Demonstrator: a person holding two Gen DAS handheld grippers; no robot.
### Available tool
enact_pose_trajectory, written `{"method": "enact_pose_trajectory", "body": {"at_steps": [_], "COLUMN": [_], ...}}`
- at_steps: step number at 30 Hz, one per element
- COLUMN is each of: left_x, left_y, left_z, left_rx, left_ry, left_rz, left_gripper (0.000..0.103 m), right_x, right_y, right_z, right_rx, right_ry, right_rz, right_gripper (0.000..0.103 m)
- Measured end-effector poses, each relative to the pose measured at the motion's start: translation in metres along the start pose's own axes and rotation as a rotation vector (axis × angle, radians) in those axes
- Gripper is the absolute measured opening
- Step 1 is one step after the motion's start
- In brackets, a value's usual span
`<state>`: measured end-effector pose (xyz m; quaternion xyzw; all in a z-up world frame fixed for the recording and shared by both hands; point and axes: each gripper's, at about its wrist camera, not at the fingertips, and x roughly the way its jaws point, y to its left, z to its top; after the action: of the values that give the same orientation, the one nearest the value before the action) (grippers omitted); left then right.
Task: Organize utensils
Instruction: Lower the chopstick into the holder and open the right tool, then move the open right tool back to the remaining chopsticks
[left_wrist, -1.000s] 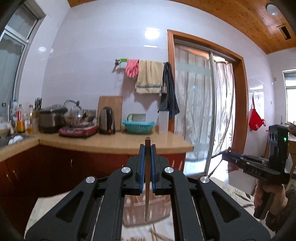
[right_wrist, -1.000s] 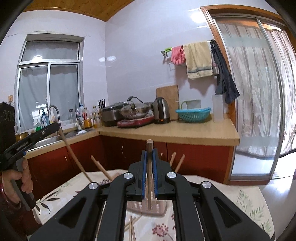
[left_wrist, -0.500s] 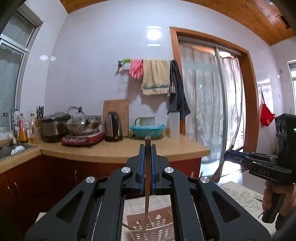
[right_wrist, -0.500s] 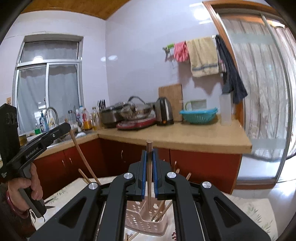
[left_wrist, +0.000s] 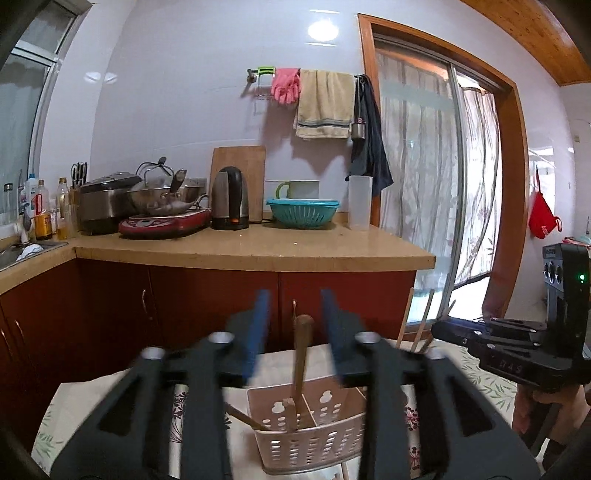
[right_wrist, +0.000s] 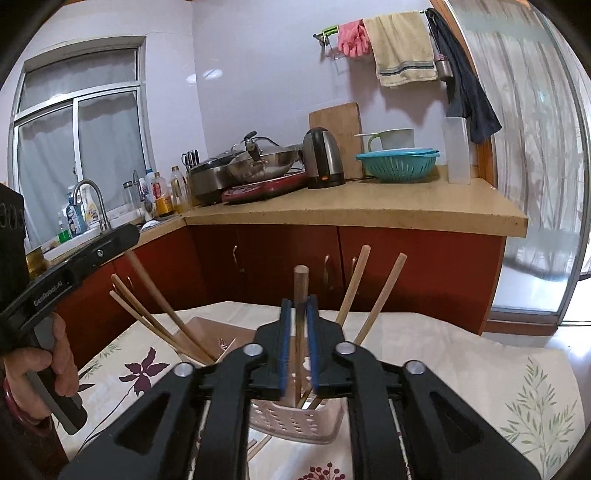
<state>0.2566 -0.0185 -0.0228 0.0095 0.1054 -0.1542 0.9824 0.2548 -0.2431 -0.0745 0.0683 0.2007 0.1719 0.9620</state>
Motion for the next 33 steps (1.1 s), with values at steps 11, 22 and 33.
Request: {"method": "enact_pose_trajectory", "body": {"at_steps": [11, 22, 33], "left_x": [-0.040, -0.096, -0.124], "left_y": [-0.006, -0.016, -0.028], "left_z": [0.011, -0.038, -0.137], "left_rx": [-0.002, -0.016, -0.022], "left_ry": [-0.050, 0.036, 0.230], "left_rz": [0.005, 0.036, 0.044], "left_gripper": [0.070, 0.071, 0.071], "right_x": [-0.047, -0.097, -0.108], "right_y": [0.010, 0.014, 0.010], "right_z": [0.009, -0.036, -0.143], "right_rx": [-0.034, -0.023, 0.020], "right_ry": [-0.100, -0.068, 0.065], "right_rz": [-0.045, -0.063, -0.060], "right_gripper": [0.046, 0.046, 0.046]}}
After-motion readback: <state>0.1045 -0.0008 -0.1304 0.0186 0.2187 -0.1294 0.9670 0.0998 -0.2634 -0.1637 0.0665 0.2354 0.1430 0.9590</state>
